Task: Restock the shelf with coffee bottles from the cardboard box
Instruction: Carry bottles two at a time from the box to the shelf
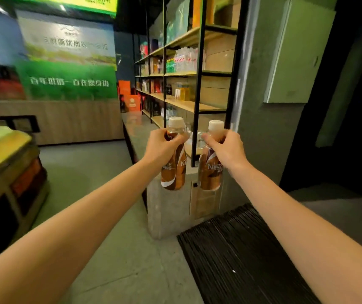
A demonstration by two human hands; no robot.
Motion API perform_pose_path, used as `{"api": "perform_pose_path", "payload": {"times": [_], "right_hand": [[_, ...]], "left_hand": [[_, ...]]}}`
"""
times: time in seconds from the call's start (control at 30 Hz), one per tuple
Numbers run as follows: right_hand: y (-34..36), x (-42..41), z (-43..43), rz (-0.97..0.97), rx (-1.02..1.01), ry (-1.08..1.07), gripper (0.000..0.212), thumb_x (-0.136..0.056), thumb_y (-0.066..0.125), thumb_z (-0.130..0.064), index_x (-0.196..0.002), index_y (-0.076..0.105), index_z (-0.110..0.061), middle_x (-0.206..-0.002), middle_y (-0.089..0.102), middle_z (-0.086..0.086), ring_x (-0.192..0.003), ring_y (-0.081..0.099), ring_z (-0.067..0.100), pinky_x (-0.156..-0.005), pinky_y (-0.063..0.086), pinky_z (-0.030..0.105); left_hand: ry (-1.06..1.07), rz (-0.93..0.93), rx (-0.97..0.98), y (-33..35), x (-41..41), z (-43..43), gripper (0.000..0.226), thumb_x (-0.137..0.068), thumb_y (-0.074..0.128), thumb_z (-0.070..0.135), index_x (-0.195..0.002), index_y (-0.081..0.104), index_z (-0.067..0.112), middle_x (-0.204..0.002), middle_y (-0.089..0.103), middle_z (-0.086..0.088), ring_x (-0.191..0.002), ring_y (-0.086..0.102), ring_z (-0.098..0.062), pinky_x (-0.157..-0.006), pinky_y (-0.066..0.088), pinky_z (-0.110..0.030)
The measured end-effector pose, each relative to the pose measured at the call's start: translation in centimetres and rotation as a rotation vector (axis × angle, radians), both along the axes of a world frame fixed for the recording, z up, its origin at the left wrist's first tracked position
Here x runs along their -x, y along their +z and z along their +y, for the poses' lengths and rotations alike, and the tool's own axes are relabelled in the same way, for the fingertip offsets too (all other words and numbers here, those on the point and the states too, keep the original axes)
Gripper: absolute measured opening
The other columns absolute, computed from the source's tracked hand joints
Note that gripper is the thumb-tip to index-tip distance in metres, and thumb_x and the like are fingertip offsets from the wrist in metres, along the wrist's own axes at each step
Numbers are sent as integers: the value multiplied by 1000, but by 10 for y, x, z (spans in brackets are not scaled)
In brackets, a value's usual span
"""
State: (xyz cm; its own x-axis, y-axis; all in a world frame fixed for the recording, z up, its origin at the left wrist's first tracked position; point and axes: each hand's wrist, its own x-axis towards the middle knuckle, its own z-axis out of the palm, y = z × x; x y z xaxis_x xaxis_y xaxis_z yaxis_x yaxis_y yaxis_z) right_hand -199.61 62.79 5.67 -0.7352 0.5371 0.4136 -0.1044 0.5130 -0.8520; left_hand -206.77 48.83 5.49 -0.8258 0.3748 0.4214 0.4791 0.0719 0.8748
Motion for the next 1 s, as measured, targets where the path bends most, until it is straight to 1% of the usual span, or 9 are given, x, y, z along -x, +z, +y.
{"api": "perform_pose_path", "payload": {"times": [0.1,0.2,0.33,0.4,0.5,0.67,0.8,0.93,1.0], "right_hand": [[-2,66,-40,-13,18,44,36,-86,64,-37,-108,58,-9,-98,60,3,-92,54,15,-81,39,30],[1,127,-71,-17,-4,97,32,-86,63,-37,-101,59,-9,-93,61,3,-91,56,17,-80,39,30],[3,210,-100,-20,-23,132,40,-86,63,-39,-109,58,-7,-101,61,6,-92,53,16,-82,41,31],[3,252,-110,-24,-20,153,37,-85,64,-39,-105,57,-8,-99,60,6,-90,53,16,-81,42,31],[-1,317,-117,-11,-6,204,31,-86,64,-37,-98,59,-9,-93,61,5,-89,57,18,-78,41,30],[-4,434,-114,4,-9,280,25,-86,64,-35,-94,62,-12,-98,65,8,-90,57,18,-80,41,30],[7,536,-101,19,-20,309,30,-86,64,-34,-102,64,-9,-104,66,9,-95,57,19,-83,43,31],[16,635,-87,26,-43,308,39,-85,65,-37,-108,62,-6,-107,65,9,-99,58,19,-82,42,30],[19,680,-81,23,-47,298,42,-84,65,-38,-111,63,-7,-108,65,9,-100,59,21,-81,41,30]], "left_hand": [[40,-16,6,-1,59,-42,16,-86,65,27,-76,62,15,-72,63,0,-68,60,-9,-64,46,-19],[78,-31,11,-4,116,-74,16,-85,67,25,-73,62,16,-72,64,-2,-68,61,-12,-67,48,-25],[123,-64,1,-7,186,-105,13,-85,67,25,-80,64,13,-81,67,-9,-75,65,-17,-76,51,-31],[147,-65,-6,-7,221,-117,13,-85,66,25,-82,64,12,-82,67,-10,-76,65,-18,-76,52,-31],[184,-69,-16,-7,278,-129,12,-86,65,25,-78,62,16,-74,65,-2,-68,63,-12,-69,51,-26],[249,-64,-27,-4,389,-130,14,-87,64,26,-75,58,22,-71,62,6,-63,59,-3,-56,43,-15],[297,-70,-29,7,489,-120,13,-86,64,28,-76,56,26,-72,61,9,-61,58,1,-50,40,-10],[306,-71,-56,12,582,-112,14,-87,63,27,-76,55,26,-73,61,9,-58,58,3,-43,39,-3],[308,-73,-59,12,624,-108,13,-87,63,27,-77,56,25,-73,61,8,-59,58,2,-43,39,-3]]}}
